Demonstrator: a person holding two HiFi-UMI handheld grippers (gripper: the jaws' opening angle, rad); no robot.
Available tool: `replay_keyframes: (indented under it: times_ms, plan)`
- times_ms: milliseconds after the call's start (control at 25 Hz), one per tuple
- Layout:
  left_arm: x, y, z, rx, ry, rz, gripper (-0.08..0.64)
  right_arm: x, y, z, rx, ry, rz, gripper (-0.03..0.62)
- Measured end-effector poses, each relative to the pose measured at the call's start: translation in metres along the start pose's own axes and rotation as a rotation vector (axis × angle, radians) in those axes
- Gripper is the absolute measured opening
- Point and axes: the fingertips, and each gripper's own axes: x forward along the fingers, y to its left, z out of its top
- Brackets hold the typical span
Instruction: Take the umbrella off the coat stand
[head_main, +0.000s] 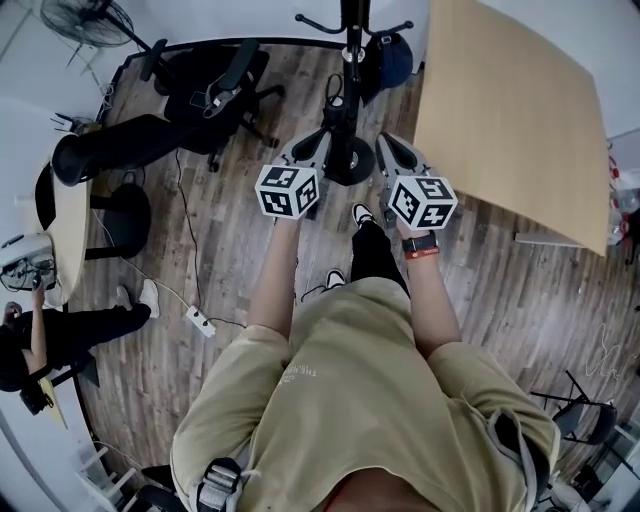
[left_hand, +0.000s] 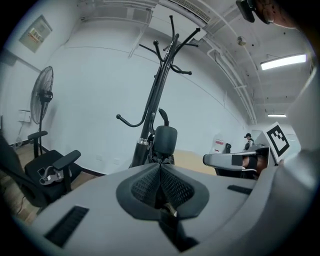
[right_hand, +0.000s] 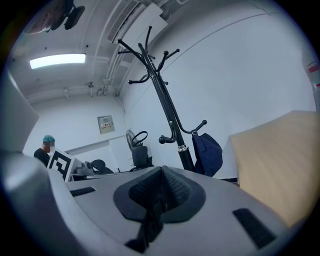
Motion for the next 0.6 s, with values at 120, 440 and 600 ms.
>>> replay_keyframes:
  times_ms: [120, 440, 600]
  plan:
    - [-0.021, -0.001, 0.004, -0.015, -0.016, 0.045, 0.026, -0.01, 0.005, 0.0, -0.024, -0.003, -0.014, 0.017]
    - [-0.068, -0.017, 0.011, 0.022, -0.081, 0.112, 0.026, -0.032, 0.02, 0.003, -0.111, -0.054, -0.082, 0.017]
    - [-0.08, -0.02, 0.013, 0.048, -0.121, 0.158, 0.026, -0.046, 0.026, 0.007, -0.169, -0.083, -0.145, 0.017]
